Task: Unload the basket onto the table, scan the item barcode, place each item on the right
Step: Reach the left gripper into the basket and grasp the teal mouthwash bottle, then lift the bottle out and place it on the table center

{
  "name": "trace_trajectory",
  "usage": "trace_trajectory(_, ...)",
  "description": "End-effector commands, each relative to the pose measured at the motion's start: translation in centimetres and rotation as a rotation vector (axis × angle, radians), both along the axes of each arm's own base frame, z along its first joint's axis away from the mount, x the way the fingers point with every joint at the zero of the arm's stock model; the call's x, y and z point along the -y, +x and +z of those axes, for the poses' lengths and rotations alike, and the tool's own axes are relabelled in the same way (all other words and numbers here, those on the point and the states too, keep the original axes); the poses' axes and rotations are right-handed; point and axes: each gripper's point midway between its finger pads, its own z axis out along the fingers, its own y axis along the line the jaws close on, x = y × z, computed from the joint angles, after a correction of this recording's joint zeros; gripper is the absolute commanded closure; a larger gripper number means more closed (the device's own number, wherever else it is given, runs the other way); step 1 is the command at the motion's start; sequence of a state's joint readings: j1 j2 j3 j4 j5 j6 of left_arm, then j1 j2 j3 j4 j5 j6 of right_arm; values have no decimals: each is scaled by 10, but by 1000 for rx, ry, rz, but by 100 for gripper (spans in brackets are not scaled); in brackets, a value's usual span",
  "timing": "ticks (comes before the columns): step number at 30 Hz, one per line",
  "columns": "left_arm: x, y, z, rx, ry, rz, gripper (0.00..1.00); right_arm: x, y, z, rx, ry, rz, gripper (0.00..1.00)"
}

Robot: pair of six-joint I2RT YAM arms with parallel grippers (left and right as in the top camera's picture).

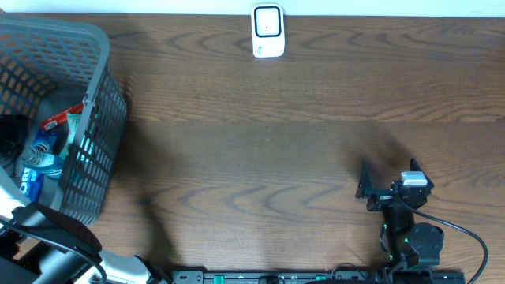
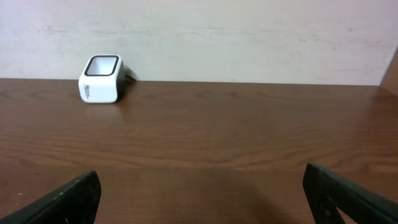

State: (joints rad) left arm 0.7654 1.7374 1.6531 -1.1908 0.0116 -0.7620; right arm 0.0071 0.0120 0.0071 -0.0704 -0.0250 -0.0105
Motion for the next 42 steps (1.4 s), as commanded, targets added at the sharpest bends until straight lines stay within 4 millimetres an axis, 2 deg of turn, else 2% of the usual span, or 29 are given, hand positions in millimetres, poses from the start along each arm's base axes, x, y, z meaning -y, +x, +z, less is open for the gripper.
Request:
trace_trajectory(1,6,-5,-19,-34,-38,-9,2,0,0,-1,-1,9,-2,1)
trace_trajectory(12,18,-4,-68,-16,-95,-19,1,0,0,-1,-1,9,-2,1)
trace_trajectory(14,19,-6,-72,-22,-101,-19,11,0,0,-1,-1,9,-2,1)
trace_trajectory(16,19,-6,-72,-26,-99,-42,35,0,0,-1,-1,9,-2,1)
trace_trajectory(19,19,-6,-72,-26,-98,-45,55,0,0,-1,-1,9,-2,1)
trace_trajectory(21,19,-6,-72,-25,-98,-45,61,0,0,-1,-1,9,-2,1)
trace_trajectory(25,17,-4,-68,-17,-90,-50,62,0,0,-1,-1,9,-2,1)
trace_trajectory(29,17,9,-49,49,-73,-121,66,0,0,-1,-1,9,-2,1)
trace_trajectory(32,18,17,-22,127,-41,-135,66,0,0,-1,-1,9,-2,1)
trace_trajectory(37,18,28,43,283,77,-170,66,0,0,-1,-1,9,-2,1)
trace_trajectory(42,27,19,119,427,239,-186,66,0,0,-1,-1,9,-2,1)
